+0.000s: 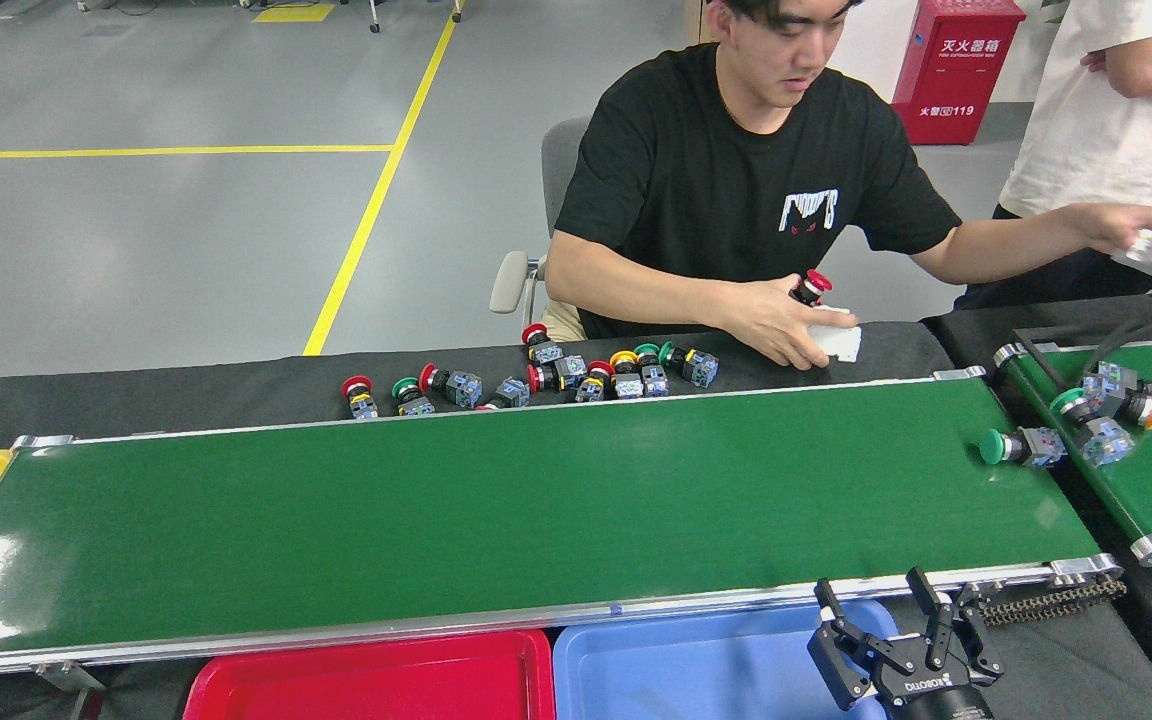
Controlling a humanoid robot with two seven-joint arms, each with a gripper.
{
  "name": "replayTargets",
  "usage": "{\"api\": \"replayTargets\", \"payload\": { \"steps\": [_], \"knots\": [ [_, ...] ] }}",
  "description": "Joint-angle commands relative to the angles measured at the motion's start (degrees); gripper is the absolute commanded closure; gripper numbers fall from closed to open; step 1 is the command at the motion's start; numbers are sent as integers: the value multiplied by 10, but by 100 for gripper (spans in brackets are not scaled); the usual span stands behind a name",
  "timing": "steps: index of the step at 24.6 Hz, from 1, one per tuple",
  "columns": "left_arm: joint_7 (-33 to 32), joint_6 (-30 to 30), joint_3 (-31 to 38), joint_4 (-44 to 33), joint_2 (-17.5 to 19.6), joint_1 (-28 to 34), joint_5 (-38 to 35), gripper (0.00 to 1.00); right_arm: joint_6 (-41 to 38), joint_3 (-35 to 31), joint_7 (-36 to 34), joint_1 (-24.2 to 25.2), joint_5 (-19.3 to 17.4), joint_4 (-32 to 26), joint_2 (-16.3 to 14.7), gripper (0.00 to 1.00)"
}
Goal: Pick switch part from conveyor to tray
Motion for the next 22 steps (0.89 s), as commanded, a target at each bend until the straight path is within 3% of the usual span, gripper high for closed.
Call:
{"api": "replayTargets", "payload": {
  "steps": [1, 7, 22],
  "knots": [
    [5, -1, 0, -6, 7, -1, 3, 0, 12, -2, 12, -5, -1, -5, -5, 1],
    [4, -2, -1, -7, 7, 7, 3, 0, 17, -52, 24, -13, -3, 15, -21, 1],
    [4, -3, -4, -12, 6, 8, 2, 0, 41, -76, 102, -171, -3, 182, -22, 1]
  ]
}}
